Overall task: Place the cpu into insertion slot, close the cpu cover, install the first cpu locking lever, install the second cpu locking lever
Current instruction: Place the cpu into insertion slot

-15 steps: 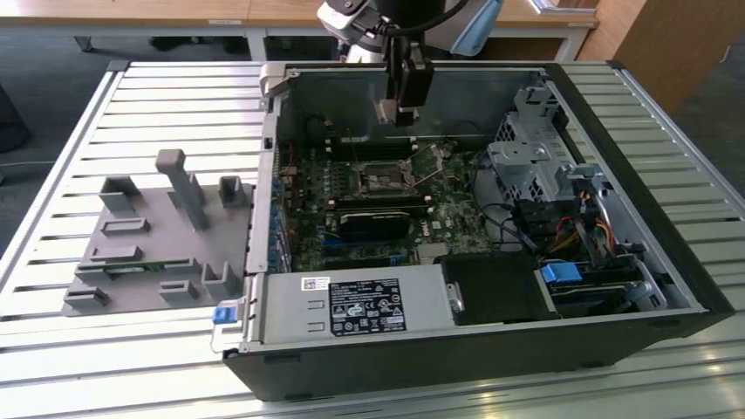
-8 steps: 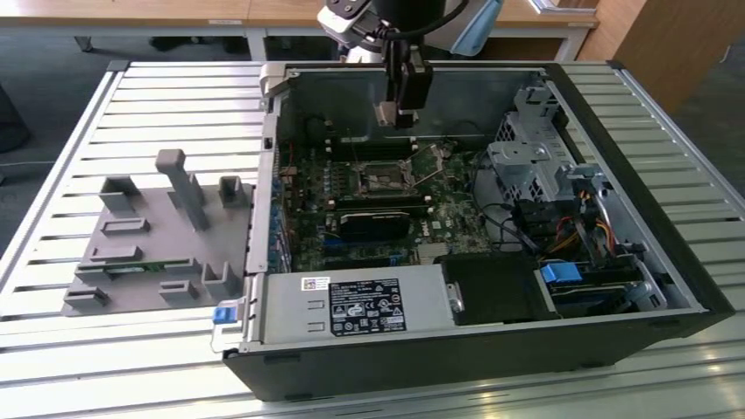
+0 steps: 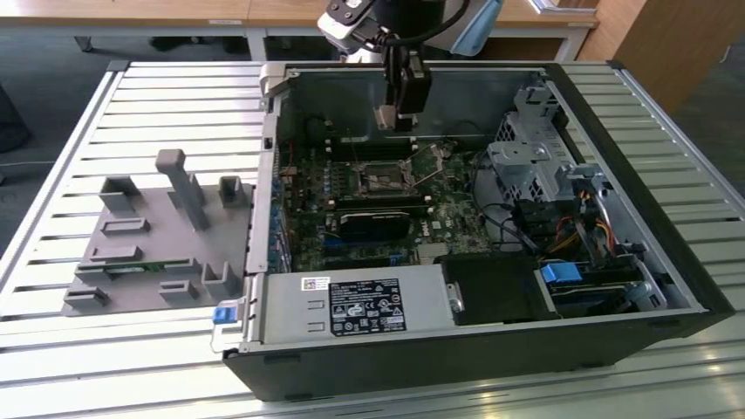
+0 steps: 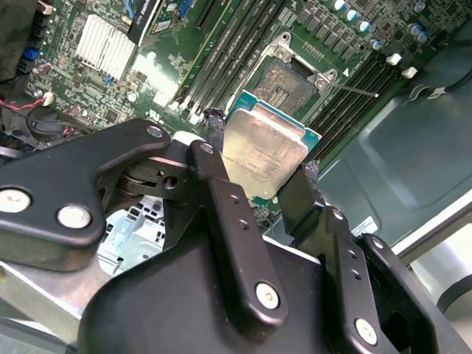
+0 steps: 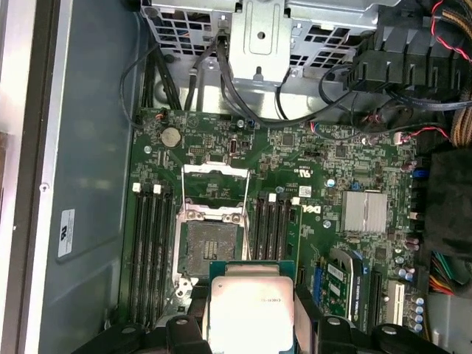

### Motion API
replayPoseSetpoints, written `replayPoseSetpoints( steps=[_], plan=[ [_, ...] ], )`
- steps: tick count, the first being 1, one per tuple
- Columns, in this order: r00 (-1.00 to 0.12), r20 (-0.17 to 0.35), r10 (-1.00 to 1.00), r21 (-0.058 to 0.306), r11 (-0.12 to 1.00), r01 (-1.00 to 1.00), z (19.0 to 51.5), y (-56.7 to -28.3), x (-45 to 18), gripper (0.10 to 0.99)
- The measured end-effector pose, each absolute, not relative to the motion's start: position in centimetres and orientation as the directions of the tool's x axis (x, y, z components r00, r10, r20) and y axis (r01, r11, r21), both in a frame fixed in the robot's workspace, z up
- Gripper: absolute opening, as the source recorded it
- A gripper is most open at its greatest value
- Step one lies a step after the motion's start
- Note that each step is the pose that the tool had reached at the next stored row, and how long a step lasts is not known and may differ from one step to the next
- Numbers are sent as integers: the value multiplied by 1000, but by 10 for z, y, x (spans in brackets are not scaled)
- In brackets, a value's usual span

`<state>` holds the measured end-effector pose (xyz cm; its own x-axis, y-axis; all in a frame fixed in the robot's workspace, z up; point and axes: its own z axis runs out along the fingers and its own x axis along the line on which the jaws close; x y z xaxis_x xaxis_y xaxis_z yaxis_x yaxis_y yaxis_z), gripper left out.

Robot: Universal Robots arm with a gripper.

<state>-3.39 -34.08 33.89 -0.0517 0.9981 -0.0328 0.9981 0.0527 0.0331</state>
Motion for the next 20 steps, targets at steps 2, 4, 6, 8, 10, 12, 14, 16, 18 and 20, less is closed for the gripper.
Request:
replayPoseSetpoints(
  steps=[2,4,6,8,10,12,14,16,18,20],
  plan=[
    [-52,-33,998,33,53,998,337,-341,-34,541],
    [-52,-33,998,33,53,998,336,-341,-34,541],
    [-52,-33,998,33,53,998,334,-341,-34,541],
    [-52,-33,998,33,53,998,332,-341,-34,541],
    [-52,-33,998,33,53,998,330,-341,-34,541],
    [-52,-33,998,33,53,998,328,-341,-34,541],
    [-52,-33,998,33,53,998,327,-341,-34,541],
    [-52,-33,998,33,53,998,326,-341,-34,541],
    [-52,-33,998,33,53,998,324,-341,-34,541],
    [-52,-33,998,33,53,998,323,-341,-34,541]
  ],
)
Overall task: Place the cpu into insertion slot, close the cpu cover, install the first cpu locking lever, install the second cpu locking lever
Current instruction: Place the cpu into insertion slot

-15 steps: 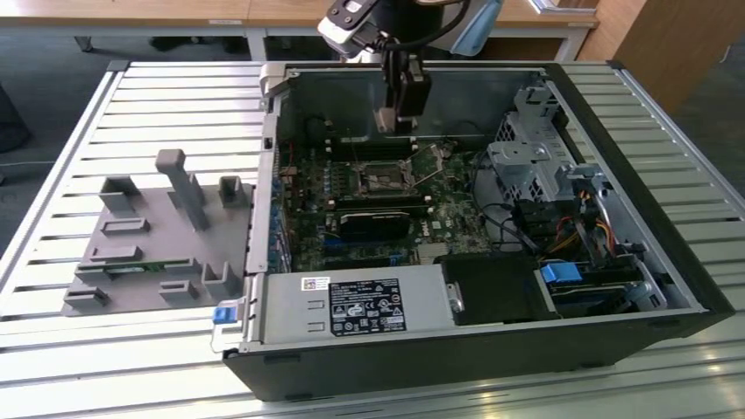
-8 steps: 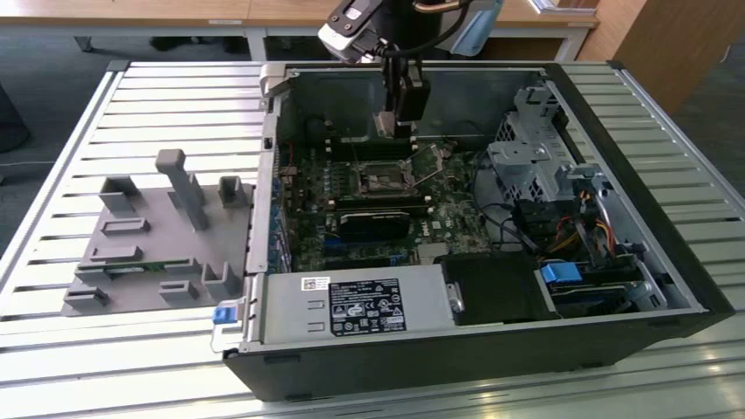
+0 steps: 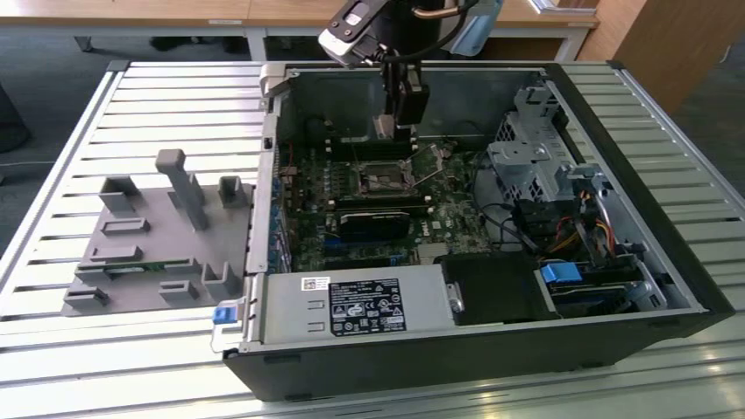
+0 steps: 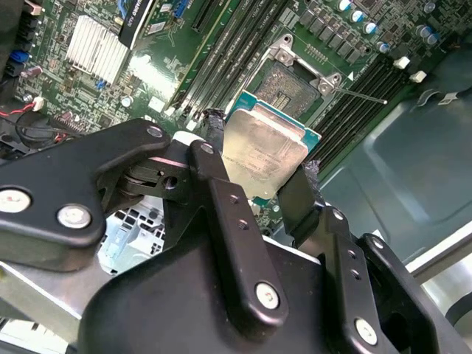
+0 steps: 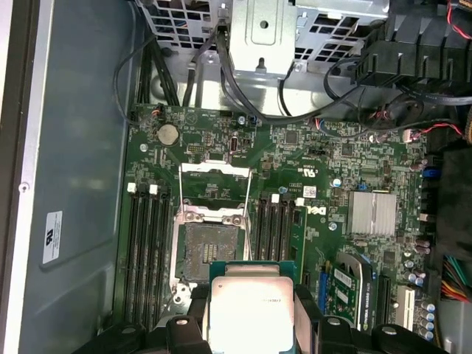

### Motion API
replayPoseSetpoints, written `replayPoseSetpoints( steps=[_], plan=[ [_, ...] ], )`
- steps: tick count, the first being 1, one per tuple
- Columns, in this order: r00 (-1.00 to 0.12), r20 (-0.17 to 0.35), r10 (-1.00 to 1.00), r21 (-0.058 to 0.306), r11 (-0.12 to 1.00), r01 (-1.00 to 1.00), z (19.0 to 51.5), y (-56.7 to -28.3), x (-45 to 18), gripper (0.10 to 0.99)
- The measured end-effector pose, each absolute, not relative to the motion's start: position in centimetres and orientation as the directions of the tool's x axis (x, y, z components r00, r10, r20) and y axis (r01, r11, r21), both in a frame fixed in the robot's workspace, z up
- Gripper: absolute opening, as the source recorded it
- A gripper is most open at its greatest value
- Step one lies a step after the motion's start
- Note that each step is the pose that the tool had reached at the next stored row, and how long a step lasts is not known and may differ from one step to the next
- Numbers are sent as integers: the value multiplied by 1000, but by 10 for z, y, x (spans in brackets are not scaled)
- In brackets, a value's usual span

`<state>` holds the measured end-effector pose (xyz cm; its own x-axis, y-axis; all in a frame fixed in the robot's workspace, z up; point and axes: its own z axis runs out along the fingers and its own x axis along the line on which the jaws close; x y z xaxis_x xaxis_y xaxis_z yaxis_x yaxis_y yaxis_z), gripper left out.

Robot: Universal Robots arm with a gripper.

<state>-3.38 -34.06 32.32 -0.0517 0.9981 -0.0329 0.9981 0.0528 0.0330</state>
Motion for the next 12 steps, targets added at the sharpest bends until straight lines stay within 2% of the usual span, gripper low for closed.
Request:
replayPoseSetpoints(
  steps=[12],
  plan=[
    [-52,-33,998,33,53,998,319,-341,-34,541]
  ],
)
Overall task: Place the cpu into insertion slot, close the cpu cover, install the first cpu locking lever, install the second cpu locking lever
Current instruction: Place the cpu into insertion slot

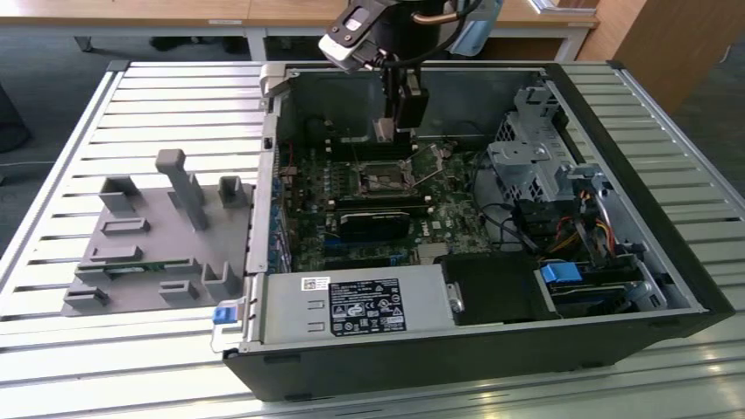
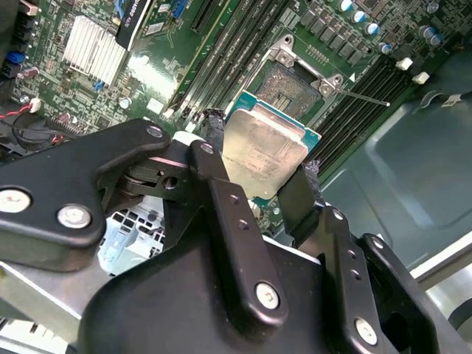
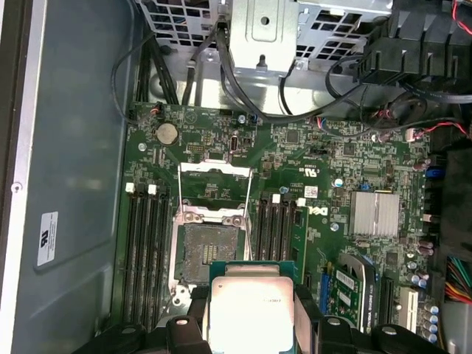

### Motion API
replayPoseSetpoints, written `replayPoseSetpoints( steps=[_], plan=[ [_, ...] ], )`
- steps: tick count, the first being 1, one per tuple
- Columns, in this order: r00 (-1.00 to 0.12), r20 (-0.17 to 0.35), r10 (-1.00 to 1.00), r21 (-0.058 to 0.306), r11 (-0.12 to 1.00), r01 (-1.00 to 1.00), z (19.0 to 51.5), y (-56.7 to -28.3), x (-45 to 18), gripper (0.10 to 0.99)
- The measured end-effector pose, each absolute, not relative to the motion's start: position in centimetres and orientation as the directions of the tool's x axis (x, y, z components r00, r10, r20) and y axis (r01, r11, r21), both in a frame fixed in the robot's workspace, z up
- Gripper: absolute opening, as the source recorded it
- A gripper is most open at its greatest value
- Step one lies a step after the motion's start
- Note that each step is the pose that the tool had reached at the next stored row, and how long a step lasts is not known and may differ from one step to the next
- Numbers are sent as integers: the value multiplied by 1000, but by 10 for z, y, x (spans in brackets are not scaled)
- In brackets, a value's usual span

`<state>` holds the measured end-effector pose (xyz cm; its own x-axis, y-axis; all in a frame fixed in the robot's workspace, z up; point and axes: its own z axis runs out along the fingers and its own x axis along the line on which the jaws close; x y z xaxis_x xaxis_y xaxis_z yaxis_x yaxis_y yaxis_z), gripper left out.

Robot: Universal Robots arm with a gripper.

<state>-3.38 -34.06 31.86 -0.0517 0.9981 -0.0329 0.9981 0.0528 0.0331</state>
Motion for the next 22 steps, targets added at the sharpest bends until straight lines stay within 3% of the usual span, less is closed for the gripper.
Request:
replayPoseSetpoints(
  steps=[22],
  plan=[
    [-52,-33,998,33,53,998,310,-341,-34,541]
  ],
)
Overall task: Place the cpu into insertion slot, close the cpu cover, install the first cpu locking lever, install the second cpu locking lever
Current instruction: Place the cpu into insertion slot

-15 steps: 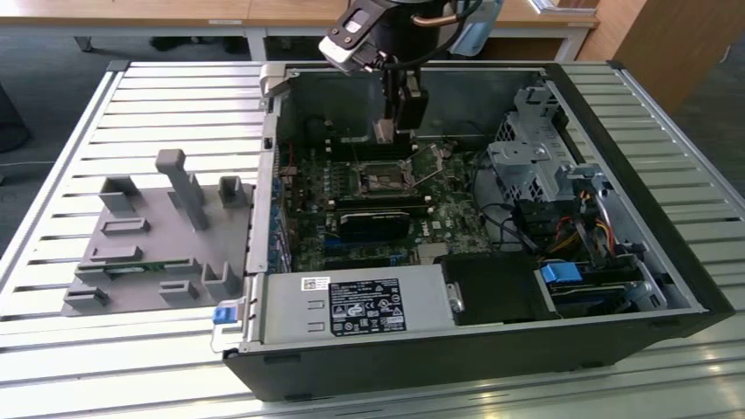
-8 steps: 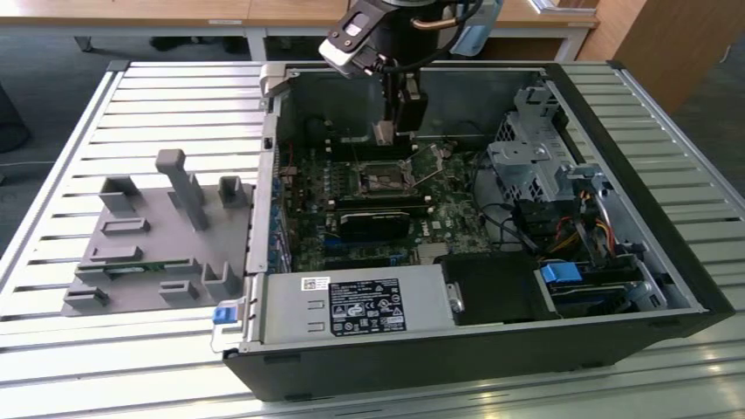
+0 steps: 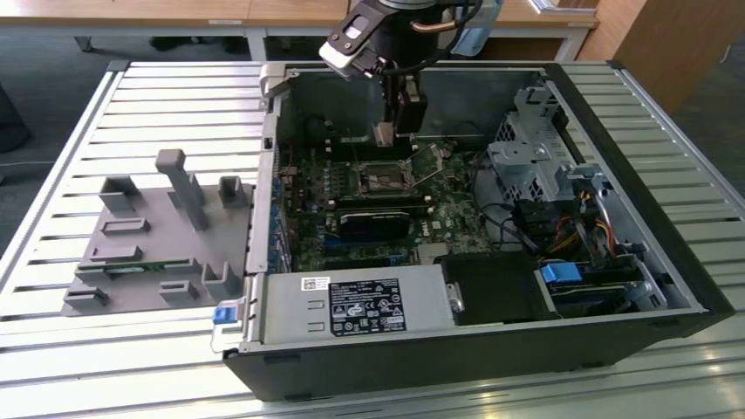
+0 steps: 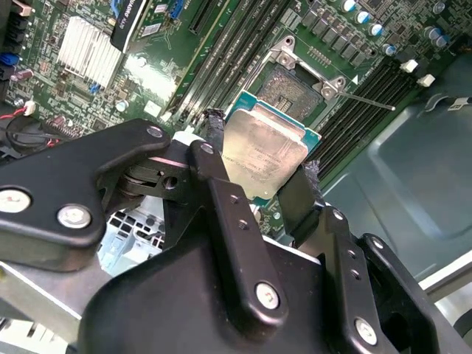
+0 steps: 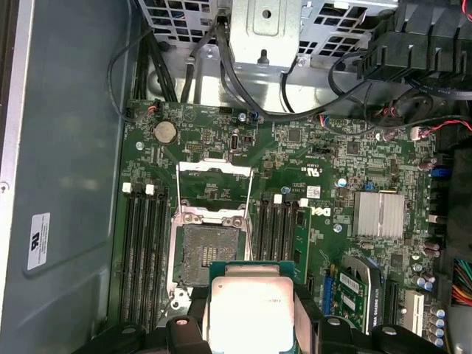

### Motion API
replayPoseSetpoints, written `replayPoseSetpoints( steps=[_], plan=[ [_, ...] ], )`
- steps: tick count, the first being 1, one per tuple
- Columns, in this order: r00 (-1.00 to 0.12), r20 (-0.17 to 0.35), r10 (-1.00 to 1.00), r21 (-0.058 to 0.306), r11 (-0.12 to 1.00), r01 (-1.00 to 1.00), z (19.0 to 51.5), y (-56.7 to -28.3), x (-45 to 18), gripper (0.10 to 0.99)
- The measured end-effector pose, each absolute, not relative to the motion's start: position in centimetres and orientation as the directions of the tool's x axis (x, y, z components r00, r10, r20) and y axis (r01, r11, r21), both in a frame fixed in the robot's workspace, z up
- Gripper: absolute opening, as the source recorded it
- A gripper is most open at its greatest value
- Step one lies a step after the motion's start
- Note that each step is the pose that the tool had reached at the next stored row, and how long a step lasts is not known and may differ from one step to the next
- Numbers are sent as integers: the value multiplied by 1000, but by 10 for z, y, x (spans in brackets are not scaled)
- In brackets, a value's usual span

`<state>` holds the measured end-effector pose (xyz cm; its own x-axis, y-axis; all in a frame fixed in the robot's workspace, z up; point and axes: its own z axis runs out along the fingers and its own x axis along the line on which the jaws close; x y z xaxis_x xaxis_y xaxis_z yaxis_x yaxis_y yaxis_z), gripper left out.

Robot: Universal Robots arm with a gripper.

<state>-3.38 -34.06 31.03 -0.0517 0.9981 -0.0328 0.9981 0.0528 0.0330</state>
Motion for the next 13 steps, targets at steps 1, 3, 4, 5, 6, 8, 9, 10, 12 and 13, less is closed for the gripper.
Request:
replayPoseSetpoints(
  steps=[1,3,4,5,6,8,9,10,12,13],
  plan=[
    [-52,-33,998,33,53,998,310,-341,-34,541],
    [-52,-33,998,33,53,998,309,-341,-34,541],
    [-52,-33,998,33,53,998,309,-341,-34,541],
    [-52,-33,998,33,53,998,308,-341,-34,541],
    [-52,-33,998,33,53,998,308,-341,-34,541],
    [-52,-33,998,33,53,998,307,-341,-34,541],
    [-52,-33,998,33,53,998,307,-341,-34,541],
    [-52,-33,998,33,53,998,306,-341,-34,541],
    [-52,-33,998,33,53,998,306,-341,-34,541],
    [-52,-33,998,33,53,998,305,-341,-34,541]
  ],
)
